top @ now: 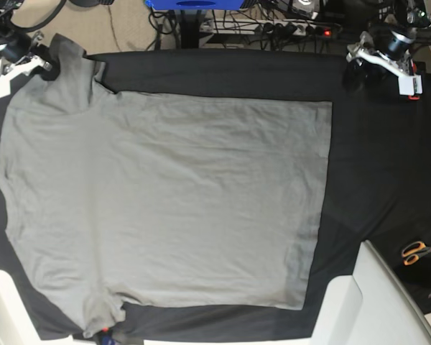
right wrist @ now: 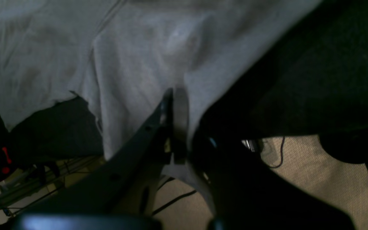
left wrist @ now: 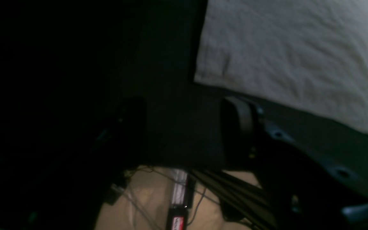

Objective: Fold the T-shirt properly
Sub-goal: 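Lift both shoulder corners and fold them toward the hem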

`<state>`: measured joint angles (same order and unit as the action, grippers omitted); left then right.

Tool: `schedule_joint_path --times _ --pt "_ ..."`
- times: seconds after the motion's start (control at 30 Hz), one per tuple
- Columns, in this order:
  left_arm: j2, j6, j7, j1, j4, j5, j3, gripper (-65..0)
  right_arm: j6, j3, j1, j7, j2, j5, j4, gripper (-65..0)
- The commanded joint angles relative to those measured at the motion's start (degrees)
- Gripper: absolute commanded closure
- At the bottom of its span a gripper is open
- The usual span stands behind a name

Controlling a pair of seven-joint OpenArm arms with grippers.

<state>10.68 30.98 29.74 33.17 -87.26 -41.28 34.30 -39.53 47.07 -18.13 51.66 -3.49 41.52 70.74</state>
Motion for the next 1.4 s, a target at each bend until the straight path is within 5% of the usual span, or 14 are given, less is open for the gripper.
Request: schedule_joint_path --times 0.0,0.6,1.37 --pt "0.7 0.5 -1.0 -0.4 0.6 -1.0 0.2 -37.5 -0.5 0.3 -0.1 -0.4 -0.8 0.8 0.5 -0.2" --pt "0.8 0.4 -1.3 -14.4 21.8 -1.0 -3.8 -37.4 -0.5 0.2 -0.1 -0.3 -0.8 0.8 0.5 -0.2" --pt "-2.5 0.4 -1.1 -16.7 23.4 -1.0 -8.6 -37.4 -0.5 0.2 -0.1 -0.3 -0.8 0.8 0.5 -0.2"
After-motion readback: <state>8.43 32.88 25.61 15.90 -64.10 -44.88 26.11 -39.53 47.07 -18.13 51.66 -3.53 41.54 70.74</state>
